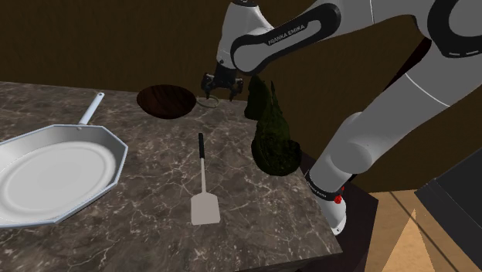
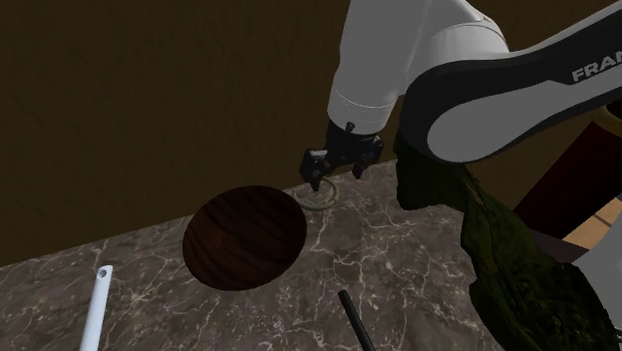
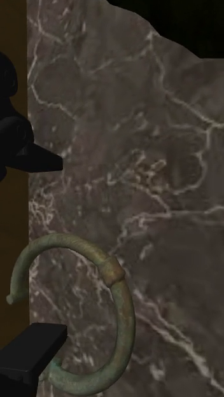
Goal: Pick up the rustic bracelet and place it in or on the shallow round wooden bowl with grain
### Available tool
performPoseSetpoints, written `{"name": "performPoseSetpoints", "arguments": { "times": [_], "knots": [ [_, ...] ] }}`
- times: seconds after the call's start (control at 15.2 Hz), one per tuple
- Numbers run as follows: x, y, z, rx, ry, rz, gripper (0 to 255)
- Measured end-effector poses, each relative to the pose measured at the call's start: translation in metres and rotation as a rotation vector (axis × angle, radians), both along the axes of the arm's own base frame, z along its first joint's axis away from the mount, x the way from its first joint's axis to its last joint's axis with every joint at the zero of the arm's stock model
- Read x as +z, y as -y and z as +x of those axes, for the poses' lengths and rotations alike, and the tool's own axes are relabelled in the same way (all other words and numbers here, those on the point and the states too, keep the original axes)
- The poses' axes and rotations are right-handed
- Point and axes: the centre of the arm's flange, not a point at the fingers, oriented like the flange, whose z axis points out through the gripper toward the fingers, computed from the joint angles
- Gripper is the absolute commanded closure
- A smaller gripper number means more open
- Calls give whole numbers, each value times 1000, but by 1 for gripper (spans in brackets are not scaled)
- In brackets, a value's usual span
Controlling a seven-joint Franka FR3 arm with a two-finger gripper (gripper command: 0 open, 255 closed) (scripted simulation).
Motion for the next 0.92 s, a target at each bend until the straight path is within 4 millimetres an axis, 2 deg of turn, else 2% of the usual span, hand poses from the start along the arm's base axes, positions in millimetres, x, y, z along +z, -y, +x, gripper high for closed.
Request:
{"name": "performPoseSetpoints", "arguments": {
  "times": [0.53, 0.59, 0.92],
  "knots": [
    [-7, 1, 2, 0, 1, 0, 0],
    [-7, 1, 2, 0, 1, 0, 255],
    [-6, 1, 2, -1, 3, 0, 255]
  ]
}}
